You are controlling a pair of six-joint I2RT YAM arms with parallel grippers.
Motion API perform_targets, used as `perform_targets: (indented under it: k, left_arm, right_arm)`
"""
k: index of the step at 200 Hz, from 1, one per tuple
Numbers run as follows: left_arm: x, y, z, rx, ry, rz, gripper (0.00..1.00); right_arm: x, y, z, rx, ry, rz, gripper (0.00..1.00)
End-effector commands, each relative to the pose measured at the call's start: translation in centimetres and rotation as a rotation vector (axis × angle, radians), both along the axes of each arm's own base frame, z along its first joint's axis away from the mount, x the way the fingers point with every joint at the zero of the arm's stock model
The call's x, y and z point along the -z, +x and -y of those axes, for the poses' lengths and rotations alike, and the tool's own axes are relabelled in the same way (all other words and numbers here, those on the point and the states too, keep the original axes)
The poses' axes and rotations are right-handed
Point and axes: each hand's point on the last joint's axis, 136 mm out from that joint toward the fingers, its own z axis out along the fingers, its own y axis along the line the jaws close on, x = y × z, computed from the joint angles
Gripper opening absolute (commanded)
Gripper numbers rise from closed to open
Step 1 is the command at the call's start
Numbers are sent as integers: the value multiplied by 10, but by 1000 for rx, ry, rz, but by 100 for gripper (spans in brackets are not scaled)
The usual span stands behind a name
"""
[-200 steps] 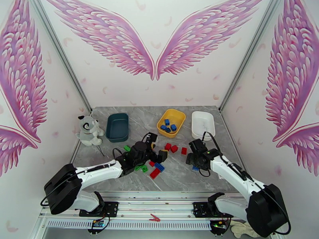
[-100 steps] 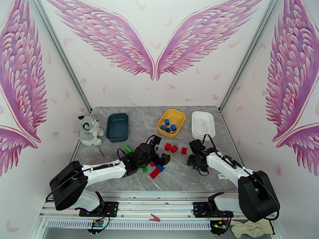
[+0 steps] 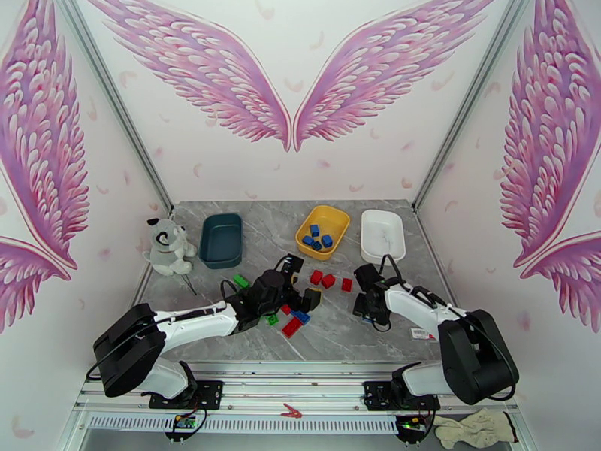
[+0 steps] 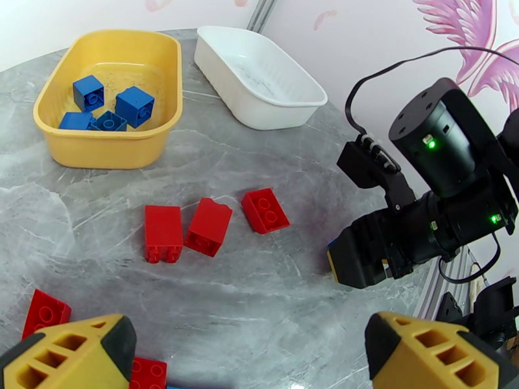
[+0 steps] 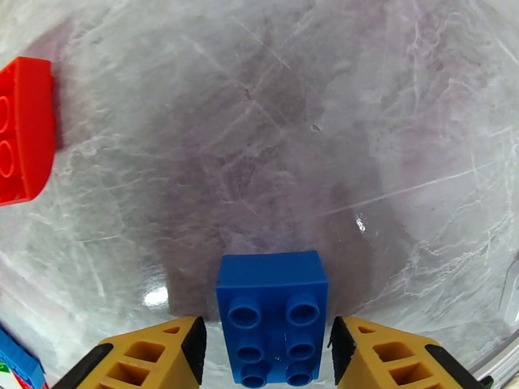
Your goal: Sort the legos into containers by color
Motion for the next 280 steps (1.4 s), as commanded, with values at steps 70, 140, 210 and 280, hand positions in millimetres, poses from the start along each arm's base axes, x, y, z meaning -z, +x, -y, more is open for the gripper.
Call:
perform_targets:
  k: [70,140,210,280]
  left_arm:
    - [-12,15,-7,-41,15,36,99]
    - [2,49,-34,-113,-13,-52,99]
    - [15,75,-78,-253,-25,-132,99]
    - [5,72,-89,-276,-28,-106,99]
  right_arm:
    - [-40,18,-31,-82,91,147,25]
    - [-123,104,-85,-190,157,367,23]
    - [-142,236,-124,-222,40,411,30]
    - [-171,276,-134,-260,-47,459,72]
